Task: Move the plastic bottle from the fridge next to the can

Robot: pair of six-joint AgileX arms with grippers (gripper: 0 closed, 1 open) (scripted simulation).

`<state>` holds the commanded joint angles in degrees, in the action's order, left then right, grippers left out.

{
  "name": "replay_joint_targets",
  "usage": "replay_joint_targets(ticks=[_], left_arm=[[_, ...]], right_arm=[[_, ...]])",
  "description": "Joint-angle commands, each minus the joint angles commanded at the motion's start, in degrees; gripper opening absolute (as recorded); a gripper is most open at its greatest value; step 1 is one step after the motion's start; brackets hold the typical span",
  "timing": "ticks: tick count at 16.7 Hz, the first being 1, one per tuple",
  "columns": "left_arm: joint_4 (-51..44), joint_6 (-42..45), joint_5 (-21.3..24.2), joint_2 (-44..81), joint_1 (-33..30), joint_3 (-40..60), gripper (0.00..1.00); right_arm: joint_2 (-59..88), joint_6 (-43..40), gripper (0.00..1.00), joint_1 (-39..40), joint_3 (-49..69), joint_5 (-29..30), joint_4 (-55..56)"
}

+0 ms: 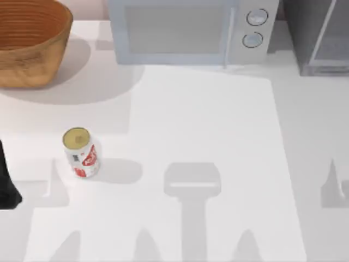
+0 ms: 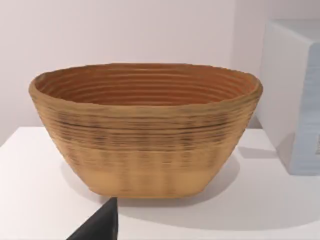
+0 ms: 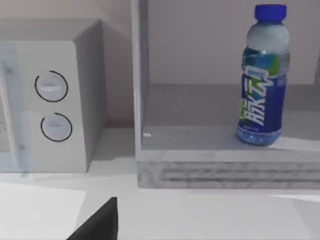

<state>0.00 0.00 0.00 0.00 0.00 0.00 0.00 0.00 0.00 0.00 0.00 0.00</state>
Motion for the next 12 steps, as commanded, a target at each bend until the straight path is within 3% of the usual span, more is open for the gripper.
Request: replay_joint_targets(ticks=[6,12], left_arm=[[0.0,0.0,0.0,0.0,0.0,0.0,1.0],[0.0,0.0,0.0,0.0,0.0,0.0,1.0]], right_arm=[[5.98,-0.08,1.0,-1.18,3.91,-0.57,5.16],[33.18,-0.14,1.0,-4.63,17.02,-3.55,22.88]])
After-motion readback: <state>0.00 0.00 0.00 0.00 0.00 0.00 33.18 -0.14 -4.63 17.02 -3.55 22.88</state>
